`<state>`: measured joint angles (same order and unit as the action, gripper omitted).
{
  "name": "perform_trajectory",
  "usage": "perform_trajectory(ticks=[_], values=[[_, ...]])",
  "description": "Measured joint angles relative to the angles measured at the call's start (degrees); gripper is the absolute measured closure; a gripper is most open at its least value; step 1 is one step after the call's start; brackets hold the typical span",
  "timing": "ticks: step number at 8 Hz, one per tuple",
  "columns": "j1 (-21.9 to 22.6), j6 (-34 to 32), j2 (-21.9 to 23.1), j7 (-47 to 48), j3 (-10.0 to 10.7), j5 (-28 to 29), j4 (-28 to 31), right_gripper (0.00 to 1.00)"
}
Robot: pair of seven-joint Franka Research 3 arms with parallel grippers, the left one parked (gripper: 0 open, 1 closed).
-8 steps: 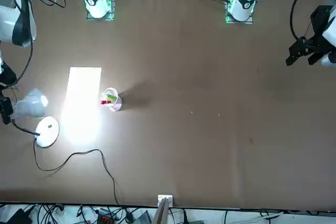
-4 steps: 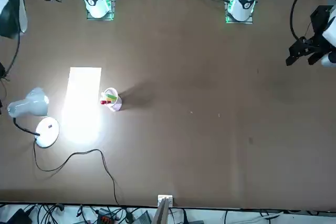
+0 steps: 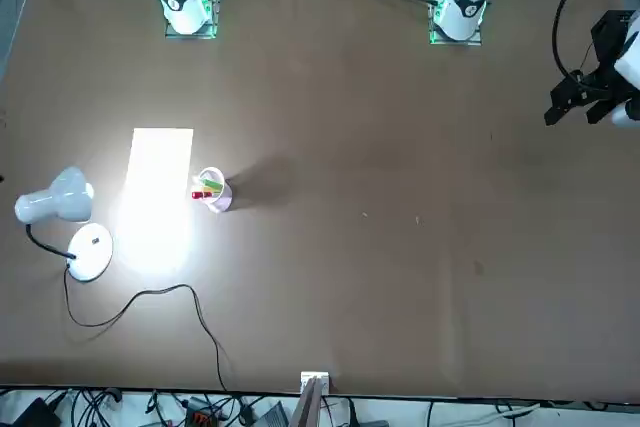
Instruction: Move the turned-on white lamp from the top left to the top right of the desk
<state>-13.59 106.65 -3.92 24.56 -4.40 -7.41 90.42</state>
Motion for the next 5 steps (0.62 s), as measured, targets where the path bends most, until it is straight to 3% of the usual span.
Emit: perform_trajectory(ticks=[2,5], values=[[-0.05,-7.75,-0.02,-8.59,0.1,5.08,-1.94,0.0],[1.93,-14.12,-0.32,-14.38,-1.14,5.45,-1.98,0.0]])
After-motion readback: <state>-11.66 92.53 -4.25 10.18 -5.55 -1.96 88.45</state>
